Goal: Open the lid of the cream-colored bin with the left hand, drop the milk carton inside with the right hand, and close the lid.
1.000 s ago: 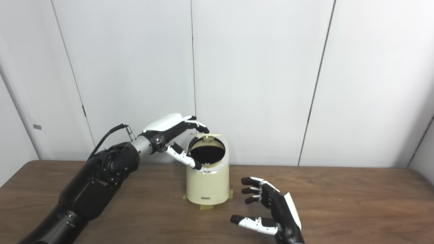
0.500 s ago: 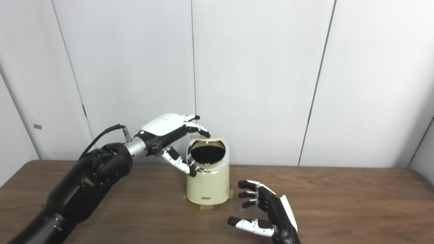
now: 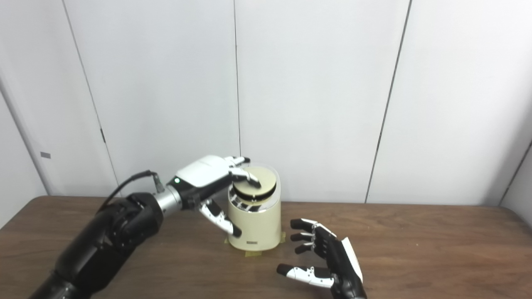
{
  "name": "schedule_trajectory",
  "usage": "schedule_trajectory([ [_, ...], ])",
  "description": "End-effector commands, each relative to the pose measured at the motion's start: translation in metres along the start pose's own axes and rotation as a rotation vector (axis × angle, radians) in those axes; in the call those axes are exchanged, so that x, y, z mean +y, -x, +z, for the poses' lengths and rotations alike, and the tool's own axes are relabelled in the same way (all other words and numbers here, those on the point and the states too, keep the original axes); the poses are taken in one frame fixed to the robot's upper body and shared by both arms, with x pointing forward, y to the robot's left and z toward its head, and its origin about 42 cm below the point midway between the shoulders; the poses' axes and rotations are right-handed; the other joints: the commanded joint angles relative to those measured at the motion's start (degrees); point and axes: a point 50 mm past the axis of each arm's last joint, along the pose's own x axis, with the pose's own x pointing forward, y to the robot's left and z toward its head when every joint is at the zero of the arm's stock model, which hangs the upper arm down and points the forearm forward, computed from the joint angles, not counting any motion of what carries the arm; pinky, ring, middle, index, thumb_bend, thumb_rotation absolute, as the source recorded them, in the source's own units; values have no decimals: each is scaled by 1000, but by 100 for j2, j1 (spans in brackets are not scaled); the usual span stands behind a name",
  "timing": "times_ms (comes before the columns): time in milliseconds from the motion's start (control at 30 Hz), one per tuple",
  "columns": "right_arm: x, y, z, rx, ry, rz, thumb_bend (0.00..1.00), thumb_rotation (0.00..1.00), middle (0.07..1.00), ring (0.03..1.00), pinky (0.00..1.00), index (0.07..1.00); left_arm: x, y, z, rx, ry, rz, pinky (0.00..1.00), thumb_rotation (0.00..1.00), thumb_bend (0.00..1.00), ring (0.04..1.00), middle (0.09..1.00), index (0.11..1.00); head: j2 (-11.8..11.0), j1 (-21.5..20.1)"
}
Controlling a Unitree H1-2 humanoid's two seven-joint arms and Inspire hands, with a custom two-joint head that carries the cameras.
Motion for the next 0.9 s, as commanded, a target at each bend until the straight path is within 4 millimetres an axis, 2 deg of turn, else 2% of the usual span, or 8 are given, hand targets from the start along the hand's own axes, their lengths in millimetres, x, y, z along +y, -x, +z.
schedule_trajectory([
  [0, 0, -17, 24, -108, 3, -14, 757, 164, 749, 687, 565, 686, 18, -7, 6, -30, -75, 32, 1000, 324, 938, 1000, 798, 783, 32, -4],
  [133, -1, -16, 26, -108, -1, -14, 751, 156, 744, 686, 568, 684, 5, -7, 10, 0, -134, -24, 1000, 326, 943, 1000, 809, 792, 78, -13],
  [433, -3, -14, 29, -107, 8, -13, 752, 171, 735, 677, 562, 685, -23, -8, 19, 121, -179, -200, 1000, 371, 985, 1000, 920, 902, 176, -20],
  [600, -3, -13, 30, -100, 14, -14, 756, 187, 736, 671, 560, 687, -29, -8, 20, 168, -165, -250, 1000, 386, 1000, 1000, 932, 905, 204, -15],
  [867, -4, -14, 28, -84, 11, -20, 761, 201, 732, 670, 562, 683, -29, -6, 17, 181, -148, -258, 1000, 392, 1000, 1000, 901, 879, 222, -7],
])
